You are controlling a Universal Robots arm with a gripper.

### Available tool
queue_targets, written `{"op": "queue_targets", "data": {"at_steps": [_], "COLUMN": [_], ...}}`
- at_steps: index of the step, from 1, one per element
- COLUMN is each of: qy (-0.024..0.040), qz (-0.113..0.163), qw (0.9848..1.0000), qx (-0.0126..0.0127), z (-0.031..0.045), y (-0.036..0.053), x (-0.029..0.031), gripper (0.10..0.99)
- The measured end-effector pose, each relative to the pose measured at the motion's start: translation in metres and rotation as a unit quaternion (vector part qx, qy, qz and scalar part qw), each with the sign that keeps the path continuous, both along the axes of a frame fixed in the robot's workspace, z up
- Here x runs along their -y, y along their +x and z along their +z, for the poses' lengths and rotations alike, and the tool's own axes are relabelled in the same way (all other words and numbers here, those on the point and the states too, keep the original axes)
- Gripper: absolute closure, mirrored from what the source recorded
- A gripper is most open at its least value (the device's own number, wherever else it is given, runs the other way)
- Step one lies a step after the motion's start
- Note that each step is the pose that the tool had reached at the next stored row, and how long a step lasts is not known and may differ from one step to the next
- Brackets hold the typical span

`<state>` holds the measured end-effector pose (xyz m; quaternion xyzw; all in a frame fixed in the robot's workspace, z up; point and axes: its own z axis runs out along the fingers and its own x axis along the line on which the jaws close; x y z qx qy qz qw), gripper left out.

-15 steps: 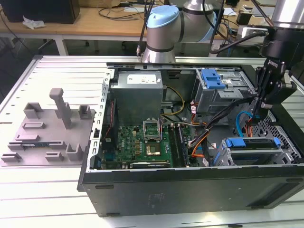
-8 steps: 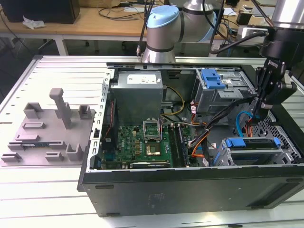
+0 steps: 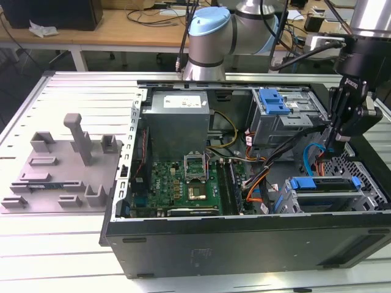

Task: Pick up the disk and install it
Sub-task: 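Insert the first disk wire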

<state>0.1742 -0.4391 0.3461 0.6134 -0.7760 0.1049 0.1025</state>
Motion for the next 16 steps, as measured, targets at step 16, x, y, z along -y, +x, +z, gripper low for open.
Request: {"op": "queue_targets", "data": {"at_steps": [16], "qy": [0.0566], "qz": [0.008], "qw": [0.9984], "qx": [0.004], "z": [0.0046], "y": [-0.0026], "x": [0.0324], "gripper": [0.918]}}
